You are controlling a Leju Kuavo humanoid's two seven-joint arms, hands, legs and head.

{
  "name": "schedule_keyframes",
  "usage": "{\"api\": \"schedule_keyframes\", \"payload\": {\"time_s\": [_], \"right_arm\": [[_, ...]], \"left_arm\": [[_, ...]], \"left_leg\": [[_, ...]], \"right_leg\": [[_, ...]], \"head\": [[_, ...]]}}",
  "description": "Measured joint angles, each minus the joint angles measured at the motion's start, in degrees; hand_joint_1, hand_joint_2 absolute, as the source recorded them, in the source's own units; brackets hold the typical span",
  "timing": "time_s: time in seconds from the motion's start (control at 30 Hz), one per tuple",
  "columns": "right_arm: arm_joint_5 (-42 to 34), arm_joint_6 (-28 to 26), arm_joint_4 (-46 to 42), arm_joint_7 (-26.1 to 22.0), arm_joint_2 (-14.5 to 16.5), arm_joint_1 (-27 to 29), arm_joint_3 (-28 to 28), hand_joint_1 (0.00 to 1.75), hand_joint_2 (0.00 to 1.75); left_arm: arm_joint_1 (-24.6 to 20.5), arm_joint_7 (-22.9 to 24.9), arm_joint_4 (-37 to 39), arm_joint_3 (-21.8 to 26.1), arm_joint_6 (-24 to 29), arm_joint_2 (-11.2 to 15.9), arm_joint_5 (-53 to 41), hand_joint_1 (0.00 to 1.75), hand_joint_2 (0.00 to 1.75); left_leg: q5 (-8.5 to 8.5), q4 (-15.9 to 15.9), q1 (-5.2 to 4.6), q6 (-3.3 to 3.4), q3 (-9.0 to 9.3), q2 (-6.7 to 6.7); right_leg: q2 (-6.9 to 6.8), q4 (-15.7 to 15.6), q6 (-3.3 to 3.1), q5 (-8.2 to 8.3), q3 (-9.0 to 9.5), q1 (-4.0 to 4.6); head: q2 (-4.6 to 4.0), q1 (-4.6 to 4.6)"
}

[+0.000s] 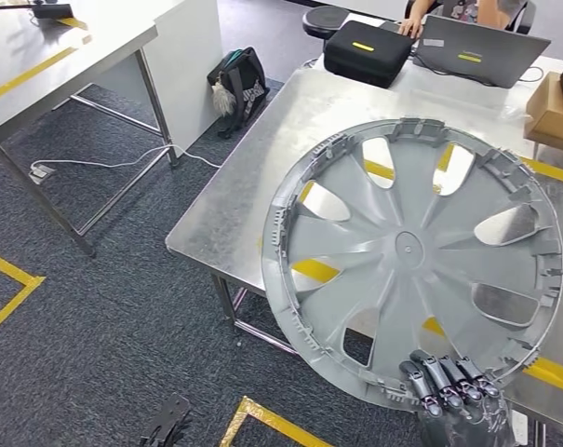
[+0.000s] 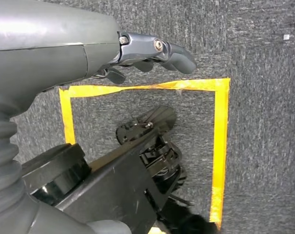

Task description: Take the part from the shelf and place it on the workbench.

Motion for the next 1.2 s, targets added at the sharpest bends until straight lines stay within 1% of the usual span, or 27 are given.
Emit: {"api": "schedule_keyframes", "payload": {"time_s": [0.03, 0.07, 0.1, 0.17, 0.23, 0.3, 0.37, 0.4, 0.47, 0.5, 0.53, 0.57, 0.6, 0.63, 0.7, 0.73, 0.77, 0.83, 0.87, 0.9, 0.97, 1.0, 1.03, 1.07, 1.1, 1.17, 1.2], "right_arm": [[0.00, 0.00, 0.13, 0.07, -0.01, -0.02, -0.01, 1.75, 1.75], [0.00, 0.00, 0.26, 0.14, -0.01, -0.02, -0.02, 1.75, 1.75], [0.00, 0.00, 0.37, 0.21, -0.01, -0.02, -0.03, 1.75, 1.75], [0.00, 0.00, 0.45, 0.25, 0.00, -0.15, -0.04, 1.75, 1.75], [0.00, 0.00, 0.45, 0.27, -0.01, -0.31, -0.03, 1.75, 1.75], [0.00, 0.00, 0.45, 0.36, -0.01, -0.32, -0.03, 1.75, 1.75], [-0.01, 0.00, 0.46, 0.52, 0.00, -0.25, -0.04, 1.75, 1.75], [-0.01, 0.00, 0.46, 0.61, 0.00, -0.26, -0.03, 1.75, 1.75], [0.00, 0.00, 0.49, 0.72, 0.00, -0.28, -0.01, 1.75, 1.75], [0.00, 0.00, 0.53, 0.76, 0.00, -0.28, -0.01, 1.75, 1.75], [0.00, 0.00, 0.60, 0.86, -0.01, -0.26, -0.01, 1.75, 1.75], [0.00, 0.00, 0.68, 1.00, -0.01, -0.24, -0.02, 1.75, 1.75], [0.00, 0.01, 0.77, 1.24, -0.01, -0.23, -0.01, 1.75, 1.75], [0.00, 0.01, 0.84, 1.65, -0.01, -0.22, 0.01, 1.75, 1.75], [0.00, 0.01, 0.91, 3.31, -0.03, -0.23, 0.12, 1.75, 1.75], [0.00, 0.00, 0.93, 4.50, -0.07, -0.19, 0.24, 1.75, 1.75], [0.00, 0.00, 0.95, 5.93, -0.14, -0.10, 0.41, 1.75, 1.75], [0.00, 0.00, 0.97, 8.97, -0.54, 0.21, 0.86, 1.75, 1.75], [0.00, 0.00, 0.99, 10.29, -0.81, 0.36, 1.10, 1.75, 1.75], [0.00, 0.00, 0.99, 11.22, -1.10, 0.41, 1.32, 1.75, 1.75], [0.00, 0.00, 1.04, 12.41, -1.62, 0.37, 1.72, 1.75, 1.75], [0.01, 0.00, 1.10, 13.52, -2.02, 0.35, 2.01, 1.75, 1.75], [0.01, 0.01, 1.22, 15.32, -2.58, 0.38, 2.48, 1.75, 1.75], [0.02, 0.01, 1.40, 17.72, -3.35, 0.46, 3.06, 1.75, 1.75], [0.02, 0.02, 1.62, 20.32, -4.26, 0.55, 3.66, 1.75, 1.75], [0.02, 0.02, 2.11, 23.95, -5.95, 0.67, 4.52, 1.75, 1.75], [-0.01, 0.02, 2.35, 24.84, -6.57, 0.69, 4.79, 1.75, 1.75]], "left_arm": [[0.02, 0.00, 0.01, 0.02, 0.00, -0.01, -0.01, 0.00, 1.75], [0.03, 0.00, 0.01, 0.03, 0.00, -0.01, -0.01, 0.00, 1.75], [0.02, 0.00, 0.01, 0.03, 0.00, -0.02, -0.02, 0.00, 1.75], [0.03, 0.00, 0.00, 0.04, 0.00, -0.07, -0.02, 0.00, 1.75], [0.04, 0.00, -0.01, 0.05, -0.02, -0.13, -0.02, 0.00, 1.75], [0.04, 0.00, -0.01, 0.05, -0.03, -0.16, -0.03, 0.00, 1.75], [-0.01, 0.00, -0.01, 0.05, -0.02, -0.19, -0.04, 0.00, 1.75], [-0.03, 0.00, -0.01, 0.06, -0.02, -0.19, -0.04, 0.00, 1.75], [0.07, 0.00, -0.01, 0.08, -0.03, -0.18, -0.04, 0.00, 1.75], [0.15, 0.00, -0.01, 0.10, -0.03, -0.16, -0.04, 0.00, 1.75], [0.21, 0.00, -0.01, 0.11, -0.03, -0.15, -0.04, 0.00, 1.75], [0.24, 0.00, -0.01, 0.12, -0.03, -0.13, -0.04, 0.00, 1.75], [0.23, 0.00, -0.01, 0.12, -0.02, -0.11, -0.04, 0.00, 1.75], [0.21, 0.00, -0.01, 0.12, -0.02, -0.10, -0.05, 0.00, 1.75], [0.18, 0.00, -0.01, 0.14, -0.05, -0.11, -0.08, 0.00, 1.75], [0.19, 0.00, -0.01, 0.15, -0.07, -0.12, -0.09, 0.00, 1.75], [0.18, -0.01, -0.01, 0.18, -0.09, -0.13, -0.10, 0.00, 1.75], [0.10, -0.04, -0.01, 0.21, -0.10, -0.17, -0.10, 0.00, 1.75], [0.03, -0.06, -0.02, 0.23, -0.11, -0.20, -0.10, 0.00, 1.75], [-0.01, -0.08, -0.02, 0.24, -0.11, -0.22, -0.09, 0.00, 1.75], [0.16, -0.09, -0.03, 0.27, -0.11, -0.20, -0.08, 0.00, 1.75], [0.30, -0.09, -0.03, 0.32, -0.11, -0.16, -0.08, 0.00, 1.75], [0.42, -0.09, -0.03, 0.40, -0.11, -0.12, -0.08, 0.00, 1.75], [0.46, -0.11, -0.03, 0.51, -0.11, -0.10, -0.08, 0.00, 1.75], [0.44, -0.14, -0.03, 0.63, -0.11, -0.10, -0.08, 0.00, 1.75], [0.39, -0.21, -0.03, 0.87, -0.11, -0.13, -0.08, 0.00, 1.75], [0.39, -0.25, -0.03, 0.97, -0.10, -0.11, -0.08, 0.00, 1.75]], "left_leg": [[-0.21, 0.00, -0.20, 0.16, 0.18, 0.42], [-0.42, 0.00, -0.38, 0.27, 0.41, 0.81], [-0.63, 0.00, -0.54, 0.32, 0.71, 1.21], [-1.06, 0.06, -0.86, 0.21, 1.33, 1.97], [-1.38, 0.08, -1.08, -0.21, 1.74, 2.70], [-1.57, -0.03, -1.08, -0.77, 2.03, 3.54], [-2.61, 0.99, -0.98, -1.52, 1.90, 2.81], [-3.97, 2.90, -0.91, -1.90, 1.20, 1.96], [-7.68, 9.55, -0.64, -2.47, -1.67, 0.51], [-8.99, 12.84, -0.50, -2.66, -3.22, 0.35], [-9.31, 14.77, -0.36, -2.82, -4.19, 0.28], [-8.50, 14.65, -0.21, -2.96, -4.24, 0.19], [-6.73, 12.39, -0.02, -3.10, -3.23, -0.10], [-4.57, 8.68, 0.26, -3.27, -1.47, -0.87], [-2.10, 1.78, 0.92, -3.42, 1.85, -3.74], [-1.84, 0.02, 1.08, -3.25, 2.68, -4.72], [-2.03, -0.56, 1.06, -2.88, 2.94, -5.09], [-1.94, -0.75, 0.96, -1.87, 3.02, -3.79], [-1.90, -0.88, 0.99, -1.39, 3.10, -3.13], [-1.89, -1.01, 1.03, -0.97, 3.18, -2.38], [-2.03, -1.05, 0.82, -0.46, 3.26, -1.02], [-2.10, -1.05, 0.68, -0.37, 3.28, -0.38], [-2.16, -1.04, 0.56, -0.32, 3.31, 0.17], [-2.23, -1.03, 0.49, -0.30, 3.37, 0.63], [-2.30, -1.03, 0.45, -0.35, 3.49, 0.92], [-2.50, -1.01, 0.34, -0.59, 3.85, 1.18], [-2.62, -0.96, 0.18, -0.80, 3.99, 1.18]], "right_leg": [[-0.01, 1.75, -0.15, 0.01, -1.43, 0.09], [-0.06, 1.26, -0.38, 1.18, -1.72, 0.25], [-0.36, -1.38, -0.75, 3.24, -0.85, 0.49], [-2.50, -8.76, -1.76, 7.26, 2.22, 1.25], [-3.70, -12.47, -2.40, 8.75, 3.71, 1.80], [-2.48, -12.78, -2.68, 9.01, 3.74, 1.80], [-1.34, -13.28, -3.11, 9.58, 4.19, 1.41], [-0.79, -13.53, -3.30, 9.88, 4.43, 1.13], [0.33, -13.63, -3.51, 10.12, 4.40, 0.83], [0.99, -13.63, -3.53, 10.14, 4.36, 0.75], [1.70, -13.62, -3.49, 10.15, 4.34, 0.65], [2.45, -13.60, -3.41, 10.16, 4.35, 0.52], [3.22, -13.58, -3.26, 10.16, 4.39, 0.37], [3.96, -13.54, -3.02, 10.13, 4.42, 0.21], [5.38, -13.29, -2.26, 10.02, 4.19, 0.12], [6.00, -13.28, -1.83, 10.03, 3.99, 0.07], [6.61, -13.39, -1.37, 10.12, 3.67, 0.00], [7.23, -13.69, -0.59, 10.25, 3.22, -0.26], [6.31, -13.08, -0.30, 9.79, 2.74, -0.23], [4.76, -11.27, -0.09, 8.66, 1.85, -0.13], [1.20, -4.23, 0.19, 4.94, -1.63, 0.01], [0.37, -0.32, 0.31, 3.28, -3.60, -0.01], [0.02, 2.30, 0.38, 2.51, -4.91, -0.04], [-0.11, 2.75, 0.40, 2.91, -5.08, -0.05], [-0.18, 0.68, 0.34, 4.39, -3.90, -0.06], [-0.65, -7.47, 0.10, 8.03, 0.68, -0.02], [-0.85, -10.84, -0.10, 9.19, 2.64, 0.02]], "head": [[0.00, 0.00], [0.00, 0.01], [0.00, 0.01], [0.00, -0.03], [0.00, -0.05], [0.00, -0.03], [0.00, -0.13], [0.00, -0.19], [0.00, -0.30], [0.00, -0.31], [0.00, -0.31], [0.00, -0.30], [0.00, -0.31], [0.00, -0.31], [0.00, -0.34], [0.00, -0.36], [0.00, -0.38], [0.00, -0.39], [0.00, -0.23], [0.00, 0.00], [0.00, 0.42], [0.00, 0.47], [0.00, 0.46], [0.00, 0.46], [0.00, 0.47], [0.00, 0.52], [0.00, 0.53]]}}
